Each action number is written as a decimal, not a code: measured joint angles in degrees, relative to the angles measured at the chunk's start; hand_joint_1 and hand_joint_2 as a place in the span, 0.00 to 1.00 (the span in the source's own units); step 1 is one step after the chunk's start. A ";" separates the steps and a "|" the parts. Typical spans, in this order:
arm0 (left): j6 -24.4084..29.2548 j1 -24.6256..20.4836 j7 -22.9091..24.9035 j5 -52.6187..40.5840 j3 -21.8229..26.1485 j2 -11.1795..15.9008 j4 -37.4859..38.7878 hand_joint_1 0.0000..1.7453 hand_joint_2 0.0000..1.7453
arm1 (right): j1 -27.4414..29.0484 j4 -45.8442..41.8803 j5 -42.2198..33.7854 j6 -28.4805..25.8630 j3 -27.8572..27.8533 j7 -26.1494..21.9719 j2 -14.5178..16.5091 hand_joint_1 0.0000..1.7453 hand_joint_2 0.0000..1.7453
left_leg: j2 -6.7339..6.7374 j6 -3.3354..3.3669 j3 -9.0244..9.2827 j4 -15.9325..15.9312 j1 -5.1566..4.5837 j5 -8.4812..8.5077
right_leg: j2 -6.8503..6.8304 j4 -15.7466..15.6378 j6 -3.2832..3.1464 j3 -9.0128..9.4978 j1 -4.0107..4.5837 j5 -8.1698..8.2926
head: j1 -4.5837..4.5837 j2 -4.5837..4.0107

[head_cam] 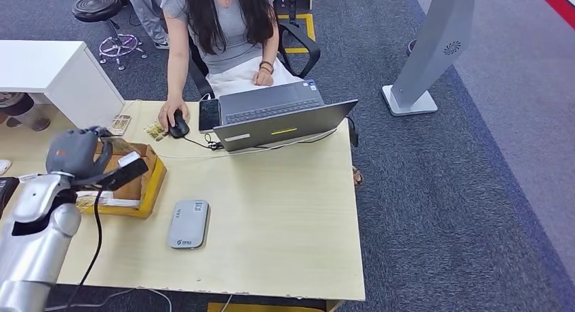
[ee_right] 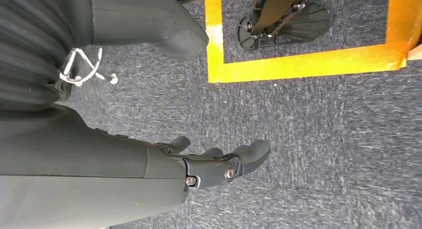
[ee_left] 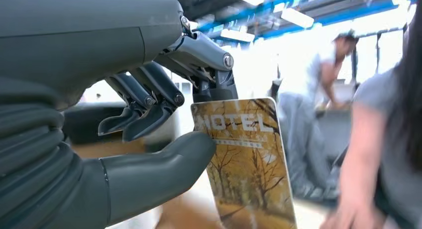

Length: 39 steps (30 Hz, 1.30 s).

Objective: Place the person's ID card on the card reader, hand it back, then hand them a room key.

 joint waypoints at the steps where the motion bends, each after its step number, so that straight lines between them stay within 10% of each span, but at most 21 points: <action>1: -0.73 -2.50 0.26 0.12 -0.69 0.00 0.13 1.00 1.00 | -0.12 0.01 0.02 0.01 -0.01 -0.02 -0.02 0.00 1.00 | 0.01 0.00 0.01 0.00 -0.01 0.02 | 0.01 0.01 -0.01 0.00 0.00 0.03 | 0.02 0.00; 9: -2.25 -13.17 1.45 0.85 -4.89 -1.09 2.53 1.00 1.00 | -0.31 0.02 0.25 0.43 -0.09 0.13 -0.02 0.00 1.00 | 0.11 -0.01 0.03 0.00 -0.02 0.02 | 0.11 0.01 -0.01 -0.05 -0.01 0.07 | -0.03 0.00; 30: -0.67 -23.42 5.09 -0.28 -9.26 -4.16 9.95 1.00 1.00 | -0.62 0.02 1.52 0.90 -0.17 0.72 -0.02 0.00 1.00 | 0.11 -0.01 0.00 0.00 -0.01 0.02 | 0.13 0.01 -0.01 -0.08 -0.01 0.07 | -0.03 0.00; 34: 0.43 -25.44 5.10 -0.10 -9.91 -4.90 12.81 0.00 1.00 | -0.65 0.02 1.65 0.89 -0.17 1.14 -0.02 0.00 1.00 | 0.12 -0.01 -0.01 0.00 -0.02 0.02 | 0.13 0.01 -0.01 -0.08 -0.01 0.07 | -0.03 0.00; 39: 2.08 -25.72 4.89 0.35 -10.10 -5.46 15.22 0.00 1.00 | -0.60 0.02 1.52 0.87 -0.17 1.15 -0.02 0.00 1.00 | 0.12 -0.01 -0.01 0.00 -0.02 0.02 | 0.14 0.01 -0.02 -0.09 -0.01 0.06 | -0.03 0.00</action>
